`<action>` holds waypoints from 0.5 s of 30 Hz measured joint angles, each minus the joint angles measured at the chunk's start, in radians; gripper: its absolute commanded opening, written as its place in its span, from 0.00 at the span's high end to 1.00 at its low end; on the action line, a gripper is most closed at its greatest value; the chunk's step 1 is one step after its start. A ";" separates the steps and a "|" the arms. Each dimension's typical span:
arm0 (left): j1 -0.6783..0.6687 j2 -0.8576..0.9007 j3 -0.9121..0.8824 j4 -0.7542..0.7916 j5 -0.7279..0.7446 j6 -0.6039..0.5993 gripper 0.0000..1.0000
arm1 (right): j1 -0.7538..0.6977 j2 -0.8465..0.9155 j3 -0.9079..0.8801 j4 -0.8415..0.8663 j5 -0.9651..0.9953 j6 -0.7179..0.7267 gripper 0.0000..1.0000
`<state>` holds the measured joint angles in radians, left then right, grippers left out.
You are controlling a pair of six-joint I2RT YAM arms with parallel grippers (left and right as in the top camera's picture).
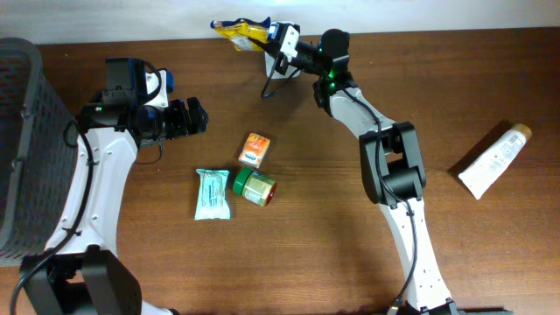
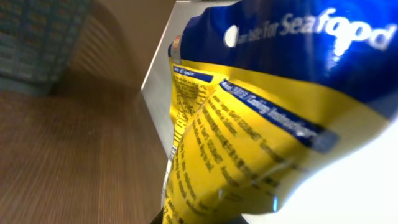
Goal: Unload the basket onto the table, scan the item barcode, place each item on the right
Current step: 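Raise the yellow bag with the right gripper to the barcode scanner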
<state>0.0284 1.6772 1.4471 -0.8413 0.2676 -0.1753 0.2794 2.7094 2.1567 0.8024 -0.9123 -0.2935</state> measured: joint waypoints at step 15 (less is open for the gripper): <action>0.000 0.000 0.000 0.000 0.000 0.000 0.01 | -0.033 -0.008 0.002 0.087 -0.072 0.332 0.96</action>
<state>0.0284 1.6772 1.4471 -0.8413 0.2676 -0.1753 0.2466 2.7010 2.1590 0.8894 -0.9844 0.0383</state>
